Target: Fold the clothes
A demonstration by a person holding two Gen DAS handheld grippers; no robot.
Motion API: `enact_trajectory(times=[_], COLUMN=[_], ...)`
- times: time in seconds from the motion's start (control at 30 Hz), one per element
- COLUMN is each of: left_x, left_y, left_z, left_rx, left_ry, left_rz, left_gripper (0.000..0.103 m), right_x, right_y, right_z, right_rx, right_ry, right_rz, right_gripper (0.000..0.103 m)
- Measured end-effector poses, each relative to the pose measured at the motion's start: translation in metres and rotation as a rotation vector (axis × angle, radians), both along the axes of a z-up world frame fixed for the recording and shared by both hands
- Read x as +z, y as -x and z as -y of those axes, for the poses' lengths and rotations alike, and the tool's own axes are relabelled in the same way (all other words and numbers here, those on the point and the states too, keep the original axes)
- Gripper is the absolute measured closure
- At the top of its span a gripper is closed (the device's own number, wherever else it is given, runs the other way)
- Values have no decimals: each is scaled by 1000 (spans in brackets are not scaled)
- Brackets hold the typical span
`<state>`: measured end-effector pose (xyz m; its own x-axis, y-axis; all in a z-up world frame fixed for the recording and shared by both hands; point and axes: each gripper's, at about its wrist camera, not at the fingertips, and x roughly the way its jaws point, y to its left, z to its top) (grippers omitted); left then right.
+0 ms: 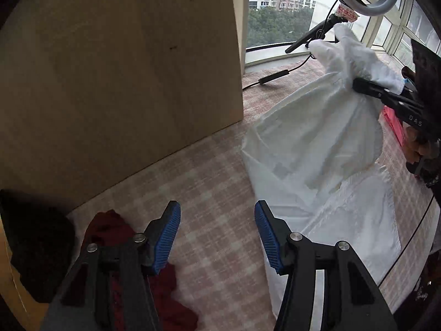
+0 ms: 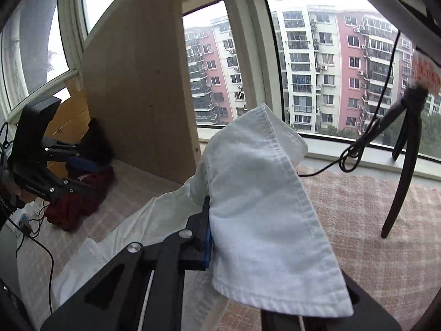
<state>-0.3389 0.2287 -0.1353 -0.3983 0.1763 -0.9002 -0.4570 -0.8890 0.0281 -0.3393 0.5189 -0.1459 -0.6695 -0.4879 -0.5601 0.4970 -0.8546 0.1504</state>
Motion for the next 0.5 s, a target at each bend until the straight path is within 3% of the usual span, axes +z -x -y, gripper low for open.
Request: enact_trajectory(times=[0.13,0.23,0.37,0.5], left_x=[10,26,48,17], left_y=[-14,-22,-28,-33], left_z=[23,21,-2,-52], left_rx=[51,36,-43,-214], left_ry=[-7,-32,-83,-106], left_rz=[-17,-42,-68,52], left_gripper=[50,50,49,49], right_x=[38,46,18,-34], right_y=[-73,-142,-216,-247], right_z=[36,57,71,85], right_rx=[136,267,376,371], right_ry=[-130,-262,-448,-622], right_rz=[-183,-267,-288,-226], right_gripper=[93,93,92,89])
